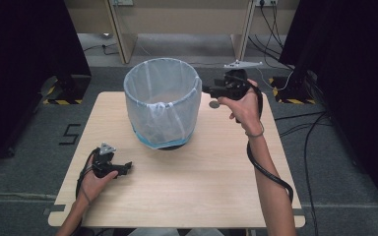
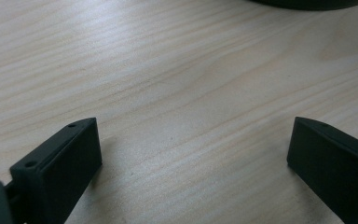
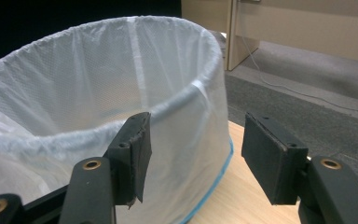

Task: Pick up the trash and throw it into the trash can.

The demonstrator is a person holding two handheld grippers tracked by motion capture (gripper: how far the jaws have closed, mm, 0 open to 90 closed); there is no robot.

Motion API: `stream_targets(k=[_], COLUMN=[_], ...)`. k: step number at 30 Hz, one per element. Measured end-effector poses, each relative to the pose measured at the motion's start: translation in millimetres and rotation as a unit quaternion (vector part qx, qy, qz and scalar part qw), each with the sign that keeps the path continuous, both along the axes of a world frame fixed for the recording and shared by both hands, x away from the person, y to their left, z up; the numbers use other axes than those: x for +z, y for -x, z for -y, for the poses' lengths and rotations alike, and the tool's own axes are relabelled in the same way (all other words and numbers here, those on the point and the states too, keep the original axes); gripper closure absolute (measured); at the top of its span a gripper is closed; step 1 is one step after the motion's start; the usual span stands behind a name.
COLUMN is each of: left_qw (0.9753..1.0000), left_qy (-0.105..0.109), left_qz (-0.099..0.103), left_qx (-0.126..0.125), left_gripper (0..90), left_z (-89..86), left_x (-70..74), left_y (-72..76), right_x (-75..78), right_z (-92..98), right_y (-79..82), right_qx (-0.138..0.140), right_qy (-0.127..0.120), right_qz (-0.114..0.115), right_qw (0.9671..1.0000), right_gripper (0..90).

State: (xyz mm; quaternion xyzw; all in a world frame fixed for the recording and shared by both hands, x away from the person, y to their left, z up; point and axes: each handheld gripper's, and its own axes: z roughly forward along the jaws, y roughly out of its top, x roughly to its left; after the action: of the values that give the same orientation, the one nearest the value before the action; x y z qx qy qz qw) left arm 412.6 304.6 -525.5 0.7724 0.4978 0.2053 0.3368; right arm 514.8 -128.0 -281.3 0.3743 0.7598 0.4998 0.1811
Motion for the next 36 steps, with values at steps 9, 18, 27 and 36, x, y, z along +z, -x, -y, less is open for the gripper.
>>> stream_targets(k=[9,18,27,36], left_qw=[1.0000,1.0000,1.0000,1.0000], left_qy=[0.000,0.000,0.000,-0.001], left_qz=[0.000,0.001,0.001,0.000], left_qx=[0.000,0.000,0.000,0.000], left_gripper=[2.0,2.0,2.0,2.0], left_z=[0.0,0.1,0.1,-0.1], left_x=[0.0,-0.2,-0.2,-0.1], left_y=[0.0,0.0,0.0,-0.1], right_x=[-11.7,-35.9,-55.3,-79.5], right_z=[21.5,37.7,41.3,43.9], right_y=[12.0,23.6,32.5,40.6], right_qx=[-0.008,-0.018,-0.024,-0.030], right_qy=[-0.008,-0.007,0.005,0.012], right_qz=[0.004,-0.001,-0.005,-0.012], right_qw=[0.9999,0.9998,0.9997,0.9994], right_gripper=[42.6,42.5,42.5,42.0])
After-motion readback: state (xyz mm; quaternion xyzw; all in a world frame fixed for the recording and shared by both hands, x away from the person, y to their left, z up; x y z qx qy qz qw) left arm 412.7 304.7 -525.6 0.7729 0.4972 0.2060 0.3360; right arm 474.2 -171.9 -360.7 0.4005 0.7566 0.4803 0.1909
